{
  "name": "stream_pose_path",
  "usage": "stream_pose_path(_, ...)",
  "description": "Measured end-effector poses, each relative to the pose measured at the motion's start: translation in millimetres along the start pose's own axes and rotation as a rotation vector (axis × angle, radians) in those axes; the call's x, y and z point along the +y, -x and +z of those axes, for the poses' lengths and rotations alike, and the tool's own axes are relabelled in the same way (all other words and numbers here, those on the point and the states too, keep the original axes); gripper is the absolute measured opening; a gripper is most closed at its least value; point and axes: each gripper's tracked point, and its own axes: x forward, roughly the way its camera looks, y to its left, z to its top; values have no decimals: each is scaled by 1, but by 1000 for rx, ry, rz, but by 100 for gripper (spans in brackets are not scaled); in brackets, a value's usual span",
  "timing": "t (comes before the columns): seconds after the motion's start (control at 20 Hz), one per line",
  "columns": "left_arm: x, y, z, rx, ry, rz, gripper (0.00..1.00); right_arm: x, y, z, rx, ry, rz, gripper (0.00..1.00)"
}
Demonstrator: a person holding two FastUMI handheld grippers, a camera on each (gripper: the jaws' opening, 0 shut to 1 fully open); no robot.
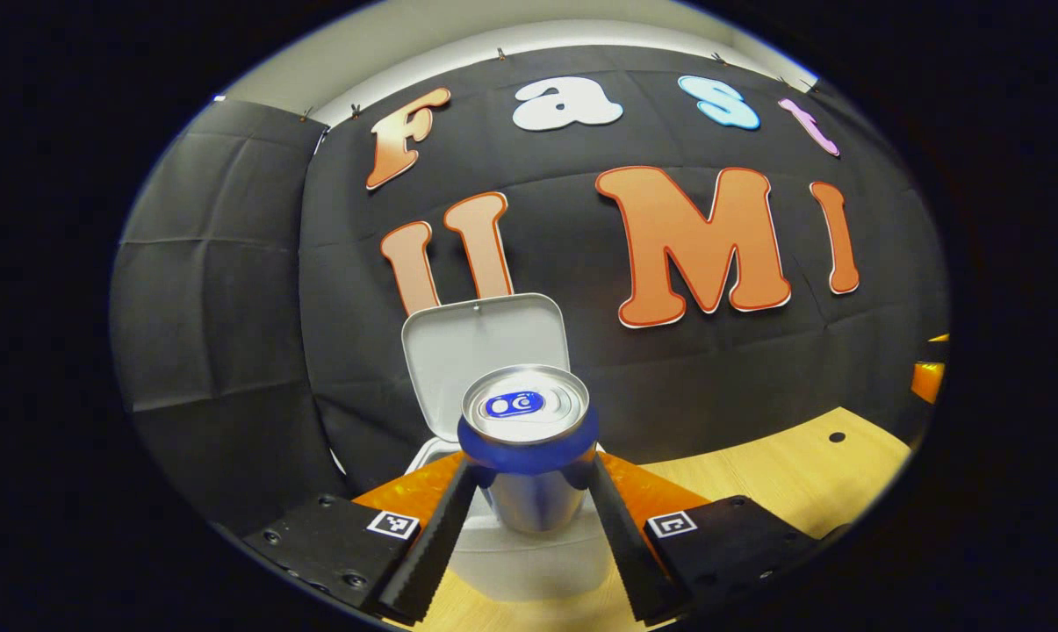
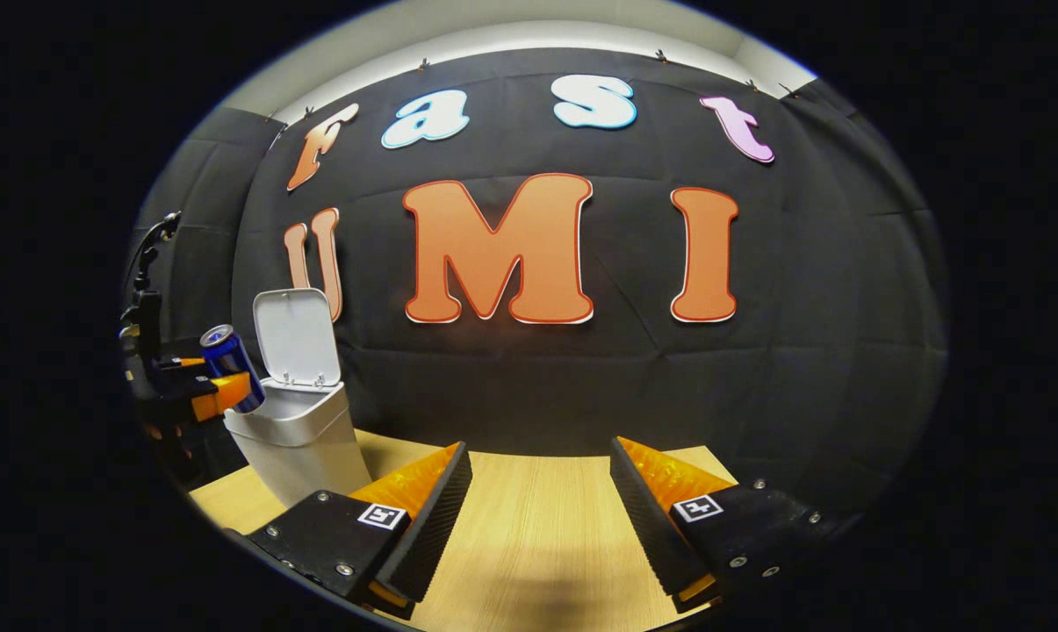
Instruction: Press the lid of the desktop garbage bin to open it, pick up the crumpled paper on the desktop and throw it into the bin, then pick up the pop can on the desktop and drop it into the bin, and finally close the garbage bin lid.
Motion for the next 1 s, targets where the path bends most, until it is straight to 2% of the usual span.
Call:
stream_pose_path(0.05, 3, -7, 2, -9, -1, 6, 78, -1, 1, 1, 0, 3, -6, 94)
stream_pose_path(0.3, 11, -52, 2, -31, -6, 3, 78, -9, 6, -1, 9, 14, -28, 94)
stream_pose_path(0.55, 24, -81, -23, 18, 76, 11, 82, -12, 10, -2, 17, 21, -40, 95)
stream_pose_path(0.7, 29, -81, -8, -25, 83, 15, 85, -16, 13, -4, 21, 22, -51, 95)
stream_pose_path(0.85, 25, -77, 7, -59, 83, 2, 92, -17, 15, -6, 25, 12, -53, 95)
stream_pose_path(1.0, 29, -78, 34, -76, 145, 2, 94, -16, 15, -7, 27, 10, -50, 95)
